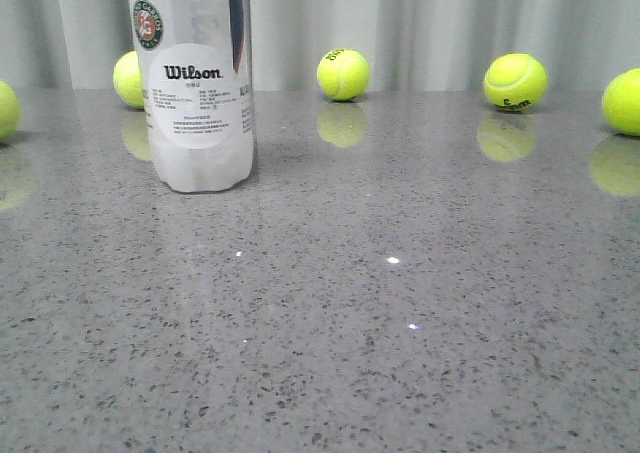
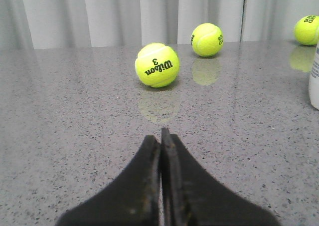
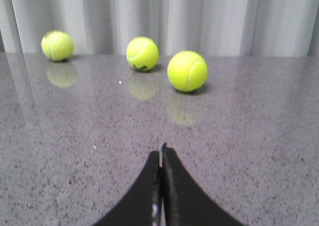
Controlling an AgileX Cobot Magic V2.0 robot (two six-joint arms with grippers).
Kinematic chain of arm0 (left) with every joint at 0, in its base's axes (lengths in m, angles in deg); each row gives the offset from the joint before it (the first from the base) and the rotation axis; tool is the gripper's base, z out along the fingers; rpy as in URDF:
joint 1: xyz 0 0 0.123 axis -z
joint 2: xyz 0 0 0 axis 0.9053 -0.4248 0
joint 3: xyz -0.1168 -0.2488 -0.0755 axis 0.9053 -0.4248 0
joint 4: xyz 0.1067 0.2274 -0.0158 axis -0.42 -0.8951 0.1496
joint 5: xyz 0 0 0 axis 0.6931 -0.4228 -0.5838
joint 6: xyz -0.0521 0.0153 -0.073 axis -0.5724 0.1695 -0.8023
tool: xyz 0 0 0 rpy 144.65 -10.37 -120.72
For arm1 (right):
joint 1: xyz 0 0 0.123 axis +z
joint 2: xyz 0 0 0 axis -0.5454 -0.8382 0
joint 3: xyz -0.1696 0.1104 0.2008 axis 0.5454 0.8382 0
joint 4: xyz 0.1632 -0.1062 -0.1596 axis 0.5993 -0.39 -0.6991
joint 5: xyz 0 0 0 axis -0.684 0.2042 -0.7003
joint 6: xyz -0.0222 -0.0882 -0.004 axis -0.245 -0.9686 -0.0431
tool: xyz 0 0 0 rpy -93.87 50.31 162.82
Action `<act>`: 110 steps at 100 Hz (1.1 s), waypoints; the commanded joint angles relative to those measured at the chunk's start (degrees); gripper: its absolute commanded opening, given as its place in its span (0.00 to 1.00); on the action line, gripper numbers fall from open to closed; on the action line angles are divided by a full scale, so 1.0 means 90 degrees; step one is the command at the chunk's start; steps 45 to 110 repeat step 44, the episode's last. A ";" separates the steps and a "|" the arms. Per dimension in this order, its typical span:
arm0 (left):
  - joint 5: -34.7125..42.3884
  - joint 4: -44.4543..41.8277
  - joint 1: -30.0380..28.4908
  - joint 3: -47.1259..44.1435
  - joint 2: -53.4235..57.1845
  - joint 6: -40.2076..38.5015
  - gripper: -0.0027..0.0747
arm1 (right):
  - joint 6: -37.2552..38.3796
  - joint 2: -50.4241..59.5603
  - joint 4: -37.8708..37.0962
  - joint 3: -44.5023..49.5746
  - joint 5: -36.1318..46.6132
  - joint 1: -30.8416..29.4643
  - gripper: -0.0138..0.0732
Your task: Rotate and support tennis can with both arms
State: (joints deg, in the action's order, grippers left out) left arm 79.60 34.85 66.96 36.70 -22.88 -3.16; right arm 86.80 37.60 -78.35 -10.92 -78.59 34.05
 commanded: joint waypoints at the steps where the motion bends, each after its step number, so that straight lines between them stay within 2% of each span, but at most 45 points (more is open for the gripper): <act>1: 0.0472 0.0048 -0.0003 -0.0280 0.0229 -0.0077 0.01 | -0.0007 0.0108 -0.0072 0.0030 0.0607 -0.0051 0.09; 110: 0.0472 0.0048 -0.0003 -0.0280 0.0229 -0.0077 0.01 | -0.0007 0.0108 -0.0072 0.0030 0.0447 -0.0051 0.09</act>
